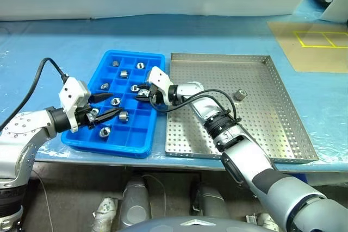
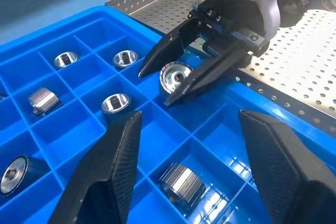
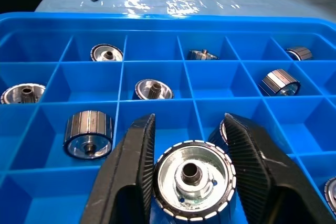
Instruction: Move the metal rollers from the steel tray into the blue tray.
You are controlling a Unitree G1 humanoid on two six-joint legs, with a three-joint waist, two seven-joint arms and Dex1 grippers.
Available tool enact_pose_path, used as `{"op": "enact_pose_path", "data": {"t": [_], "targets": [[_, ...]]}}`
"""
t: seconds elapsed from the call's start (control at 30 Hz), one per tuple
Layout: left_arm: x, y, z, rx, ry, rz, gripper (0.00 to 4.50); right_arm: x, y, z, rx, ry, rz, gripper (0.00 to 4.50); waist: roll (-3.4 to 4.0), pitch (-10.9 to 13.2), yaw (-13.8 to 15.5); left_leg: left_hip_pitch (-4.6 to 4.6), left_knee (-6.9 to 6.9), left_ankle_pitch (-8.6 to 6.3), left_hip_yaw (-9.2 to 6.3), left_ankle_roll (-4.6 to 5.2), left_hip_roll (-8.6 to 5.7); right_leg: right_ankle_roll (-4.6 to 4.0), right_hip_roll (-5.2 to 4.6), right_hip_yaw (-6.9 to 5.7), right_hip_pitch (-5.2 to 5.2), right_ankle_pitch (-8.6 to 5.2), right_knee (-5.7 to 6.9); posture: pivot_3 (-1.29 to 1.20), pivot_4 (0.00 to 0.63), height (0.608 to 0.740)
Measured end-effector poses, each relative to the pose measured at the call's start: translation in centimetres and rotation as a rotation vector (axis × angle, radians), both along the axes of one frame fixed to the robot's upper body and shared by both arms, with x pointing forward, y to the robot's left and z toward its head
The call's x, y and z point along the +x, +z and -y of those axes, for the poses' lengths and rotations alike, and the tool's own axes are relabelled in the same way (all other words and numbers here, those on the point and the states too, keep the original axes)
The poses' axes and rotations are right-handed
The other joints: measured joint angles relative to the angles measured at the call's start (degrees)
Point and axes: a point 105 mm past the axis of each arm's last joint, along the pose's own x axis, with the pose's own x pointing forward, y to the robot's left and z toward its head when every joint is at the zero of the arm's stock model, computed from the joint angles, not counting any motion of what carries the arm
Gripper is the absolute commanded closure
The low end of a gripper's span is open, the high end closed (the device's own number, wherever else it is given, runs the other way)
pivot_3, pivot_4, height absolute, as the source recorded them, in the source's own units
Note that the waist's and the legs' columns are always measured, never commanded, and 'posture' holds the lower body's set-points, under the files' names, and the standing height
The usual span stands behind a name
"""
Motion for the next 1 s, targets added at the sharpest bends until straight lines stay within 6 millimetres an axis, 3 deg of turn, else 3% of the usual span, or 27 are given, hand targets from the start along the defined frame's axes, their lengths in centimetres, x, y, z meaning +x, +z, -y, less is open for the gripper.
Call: {"op": "enact_pose_path", "data": {"t": [0.07, 0.27, 0.43, 0.57, 0.7, 1.0], "targets": [[0.2, 0.0, 0.2, -0.002, -0.014, -0.002, 1.38, 0.0, 0.0, 0.1, 0.001, -0.008, -0.002, 0.94, 0.00, 0.00, -0.02, 0.01, 0.01, 0.01, 0.00, -0.02, 0.00, 0.00, 0.00, 0.00, 0.00, 0.00, 0.03, 0.13, 0.150, 0.740], [1.0, -0.1, 0.7, -0.010, -0.052, -0.007, 1.38, 0.6, 0.1, 0.9, 0.008, -0.063, -0.005, 0.94, 0.00, 0.00, -0.21, 0.04, 0.05, 0.04, 0.00, -0.06, 0.00, 0.00, 0.00, 0.01, 0.00, 0.00, 0.16, 0.04, 0.150, 0.740], [2.5, -0.1, 2.4, -0.026, -0.135, 0.001, 1.38, 1.6, 1.6, 2.7, 0.041, -0.153, 0.041, 0.94, -0.02, -0.01, -0.39, 0.07, 0.19, 0.08, 0.01, -0.13, -0.02, 0.02, -0.01, 0.04, 0.09, 0.02, 0.20, -0.10, 0.150, 0.740], [4.3, -0.3, 4.6, -0.053, -0.219, 0.007, 1.38, 2.9, 2.6, 5.8, 0.066, -0.279, 0.067, 0.94, -0.04, -0.03, -1.25, 0.07, 0.28, 0.12, 0.01, -0.19, -0.04, 0.03, -0.02, 0.07, 0.17, 0.04, 0.21, -0.17, 0.150, 0.740], [6.0, -0.3, 7.9, -0.069, -0.351, 0.012, 1.38, 4.0, 2.1, 10.6, 0.056, -0.459, 0.062, 0.94, -0.07, -0.04, -2.71, 0.09, 0.31, 0.22, 0.04, -0.33, -0.07, 0.07, 0.00, 0.14, 0.21, 0.07, 0.17, -0.33, 0.150, 0.740], [8.1, -1.2, 12.9, -0.073, -0.557, -0.014, 1.38, 2.2, 0.6, 18.1, 0.025, -0.736, 0.057, 0.94, -0.07, -0.04, -7.44, 0.13, 0.35, 0.09, 0.12, -0.09, -0.10, 0.08, 0.04, 0.28, 0.26, 0.08, -0.01, -0.54, 0.150, 0.740]]}}
